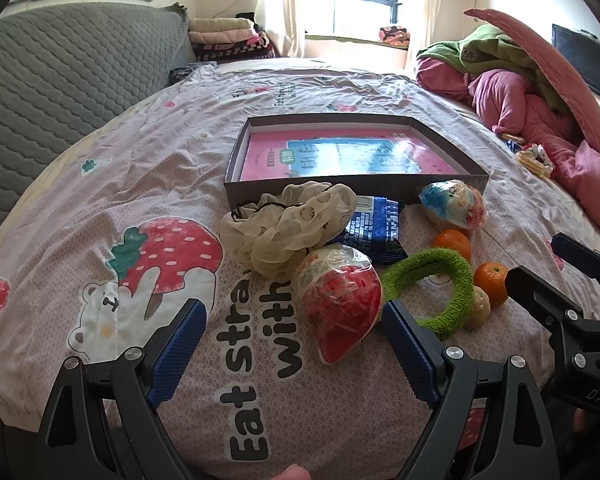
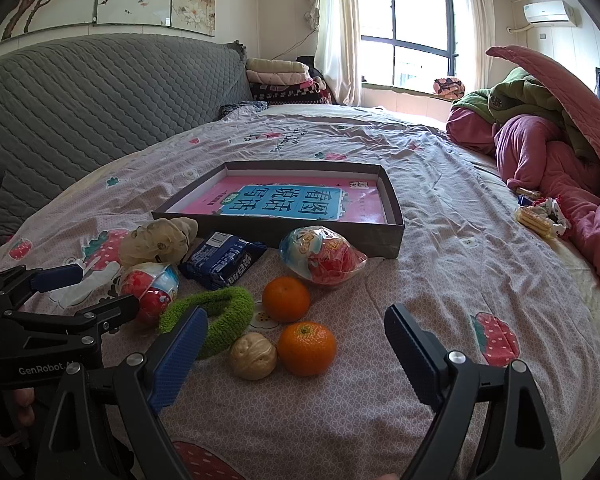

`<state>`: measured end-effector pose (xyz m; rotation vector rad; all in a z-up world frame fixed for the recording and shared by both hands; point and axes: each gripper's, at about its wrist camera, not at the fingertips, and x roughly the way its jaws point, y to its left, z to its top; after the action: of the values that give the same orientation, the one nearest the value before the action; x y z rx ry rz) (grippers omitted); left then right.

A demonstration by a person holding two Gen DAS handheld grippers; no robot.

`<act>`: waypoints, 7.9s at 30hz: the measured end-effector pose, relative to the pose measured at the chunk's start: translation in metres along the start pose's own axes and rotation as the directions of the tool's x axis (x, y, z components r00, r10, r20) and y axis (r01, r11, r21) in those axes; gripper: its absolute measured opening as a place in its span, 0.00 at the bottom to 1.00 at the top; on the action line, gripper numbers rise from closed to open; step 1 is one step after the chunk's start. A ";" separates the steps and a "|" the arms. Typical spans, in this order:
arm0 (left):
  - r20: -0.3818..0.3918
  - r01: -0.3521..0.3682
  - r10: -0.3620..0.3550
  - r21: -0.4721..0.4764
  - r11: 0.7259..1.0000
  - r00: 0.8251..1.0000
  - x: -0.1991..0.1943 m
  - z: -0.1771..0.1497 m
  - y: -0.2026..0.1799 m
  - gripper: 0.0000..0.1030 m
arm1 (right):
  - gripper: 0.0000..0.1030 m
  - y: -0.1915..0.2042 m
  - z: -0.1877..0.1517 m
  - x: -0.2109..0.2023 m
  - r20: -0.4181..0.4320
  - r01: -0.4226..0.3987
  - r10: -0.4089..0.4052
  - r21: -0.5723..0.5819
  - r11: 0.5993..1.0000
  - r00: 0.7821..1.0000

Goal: Organize objects
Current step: 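Move both tools toward the objects in front of the tray, then grasp the red-wrapped ball with the left tool while the right tool approaches an orange, then lift the red ball with the left tool while the right tool grasps the orange, then carry the red ball and orange over the tray with both tools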

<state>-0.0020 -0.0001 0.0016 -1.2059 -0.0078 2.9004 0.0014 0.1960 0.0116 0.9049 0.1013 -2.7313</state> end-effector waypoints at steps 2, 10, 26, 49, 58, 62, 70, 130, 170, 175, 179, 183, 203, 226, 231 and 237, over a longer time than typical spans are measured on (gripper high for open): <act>0.002 0.000 0.000 0.000 1.000 1.000 0.000 -0.001 0.000 0.88 | 0.87 0.000 0.000 0.000 -0.001 0.000 0.000 0.000 1.000 1.000; -0.008 0.005 -0.005 0.004 1.000 1.000 0.003 -0.001 -0.001 0.88 | 0.87 0.001 0.000 0.002 -0.005 -0.004 0.004 -0.003 1.000 1.000; -0.065 0.038 -0.040 -0.026 0.999 0.997 0.007 -0.007 0.004 0.88 | 0.87 0.003 -0.006 0.007 -0.063 -0.031 0.030 -0.008 0.999 0.998; -0.106 0.039 -0.036 0.023 0.999 0.994 0.015 -0.010 -0.006 0.88 | 0.82 -0.029 -0.022 0.032 -0.251 0.072 -0.053 0.067 0.995 0.967; -0.129 0.033 -0.030 0.021 0.999 0.991 0.023 -0.008 -0.006 0.88 | 0.75 -0.023 -0.023 0.044 -0.290 0.074 -0.059 0.042 0.996 0.955; -0.137 0.022 -0.020 0.010 1.000 0.990 0.028 -0.005 -0.005 0.88 | 0.74 -0.022 -0.022 0.048 -0.294 0.074 -0.060 0.038 0.997 0.954; -0.143 -0.001 -0.003 -0.027 1.000 0.990 0.039 0.003 0.000 0.88 | 0.73 -0.019 -0.016 0.058 -0.293 0.062 -0.052 0.023 0.998 0.955; -0.106 0.177 -0.195 -0.157 0.972 0.975 0.041 0.024 0.003 0.51 | 0.38 -0.014 -0.006 0.063 -0.233 0.021 -0.014 0.024 0.999 0.972; 0.150 0.142 -0.138 -0.019 0.990 0.979 -0.012 0.096 -0.019 0.51 | 0.38 -0.010 0.093 0.035 0.000 0.005 -0.005 -0.024 1.000 1.000; 0.181 0.131 -0.127 -0.009 0.991 0.975 -0.011 0.109 -0.019 0.51 | 0.38 -0.013 0.104 0.035 0.026 0.012 -0.012 -0.008 1.000 1.000; 0.176 0.125 -0.122 -0.004 0.992 0.977 -0.007 0.116 -0.019 0.51 | 0.38 -0.015 0.107 0.037 0.031 0.016 -0.016 -0.003 1.000 0.999; 0.177 0.115 -0.112 -0.004 0.993 0.978 -0.002 0.123 -0.017 0.51 | 0.38 -0.013 0.113 0.038 0.043 0.021 -0.020 -0.009 1.000 0.999; 0.159 0.097 -0.095 -0.007 0.995 0.983 0.022 0.151 0.001 0.51 | 0.38 -0.008 0.133 0.056 0.062 0.034 -0.031 -0.043 0.998 0.998; 0.105 0.066 -0.068 0.016 0.998 0.992 0.077 0.190 0.002 0.51 | 0.38 -0.021 0.159 0.104 0.027 0.053 -0.052 -0.058 0.997 0.998; 0.076 0.063 -0.063 0.007 0.998 0.995 0.093 0.196 0.007 0.51 | 0.38 -0.023 0.160 0.120 0.003 0.069 -0.069 -0.079 0.994 0.998; 0.031 0.050 -0.050 0.011 0.999 0.998 0.114 0.199 0.009 0.51 | 0.38 -0.029 0.161 0.138 -0.029 0.066 -0.068 -0.080 0.995 0.997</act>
<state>-0.2234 -0.0102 0.0614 -1.1423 -0.0232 2.8726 -0.2056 0.1694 0.0581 0.9393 0.2478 -2.7532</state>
